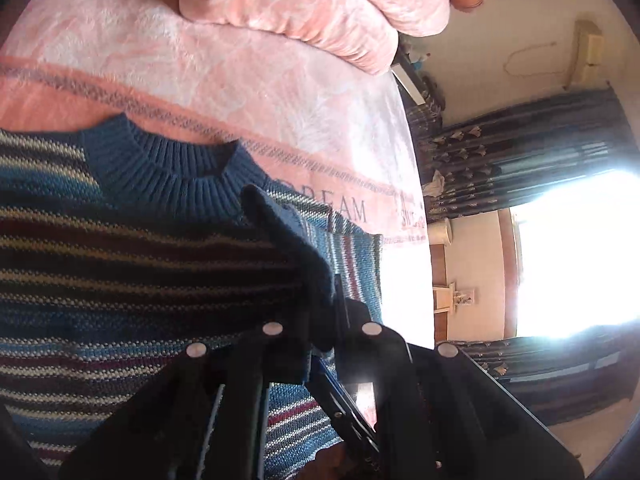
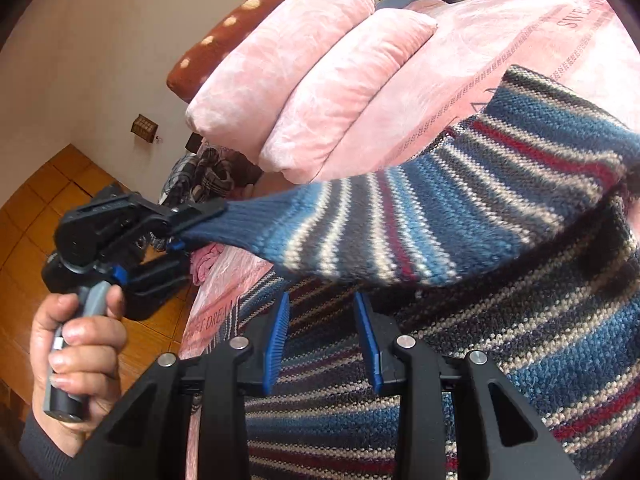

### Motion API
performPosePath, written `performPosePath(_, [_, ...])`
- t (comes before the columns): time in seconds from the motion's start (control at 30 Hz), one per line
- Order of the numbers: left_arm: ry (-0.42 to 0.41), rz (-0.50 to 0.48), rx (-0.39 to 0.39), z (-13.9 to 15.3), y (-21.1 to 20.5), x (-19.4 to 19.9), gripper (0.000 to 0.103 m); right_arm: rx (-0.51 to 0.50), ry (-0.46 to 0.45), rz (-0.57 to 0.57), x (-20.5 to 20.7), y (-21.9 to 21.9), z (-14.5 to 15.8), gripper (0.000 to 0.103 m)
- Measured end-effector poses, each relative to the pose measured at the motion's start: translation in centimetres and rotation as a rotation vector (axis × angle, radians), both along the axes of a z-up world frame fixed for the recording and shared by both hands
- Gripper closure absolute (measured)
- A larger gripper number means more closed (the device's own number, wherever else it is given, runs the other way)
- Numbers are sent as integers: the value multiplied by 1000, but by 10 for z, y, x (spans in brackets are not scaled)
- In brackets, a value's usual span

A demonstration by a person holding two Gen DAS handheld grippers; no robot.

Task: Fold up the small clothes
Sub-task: 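Release the sleeve on the body and withdraw the right gripper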

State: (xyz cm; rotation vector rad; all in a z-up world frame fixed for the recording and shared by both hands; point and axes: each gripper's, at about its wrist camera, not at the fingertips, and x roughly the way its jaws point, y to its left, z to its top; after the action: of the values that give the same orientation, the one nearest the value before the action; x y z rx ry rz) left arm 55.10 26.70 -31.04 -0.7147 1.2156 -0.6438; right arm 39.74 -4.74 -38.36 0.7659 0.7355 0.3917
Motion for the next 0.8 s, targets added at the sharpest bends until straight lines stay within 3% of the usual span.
performPosePath(0.2, [-68,18,-6,35,30,-8,97,-2,3,12,3,4,-1,69])
performPosePath(0.43, [-73,72,-13,41,77,-18,97,-11,8,23,3,8,-4,69])
performPosePath(0.63, [-48,123,-8,22,115,-28,97,-20,7,28,2,9,-4,69])
performPosePath(0.8, [23,175,6,-19,146,-34,97,-23,11,25,4,9,-4,69])
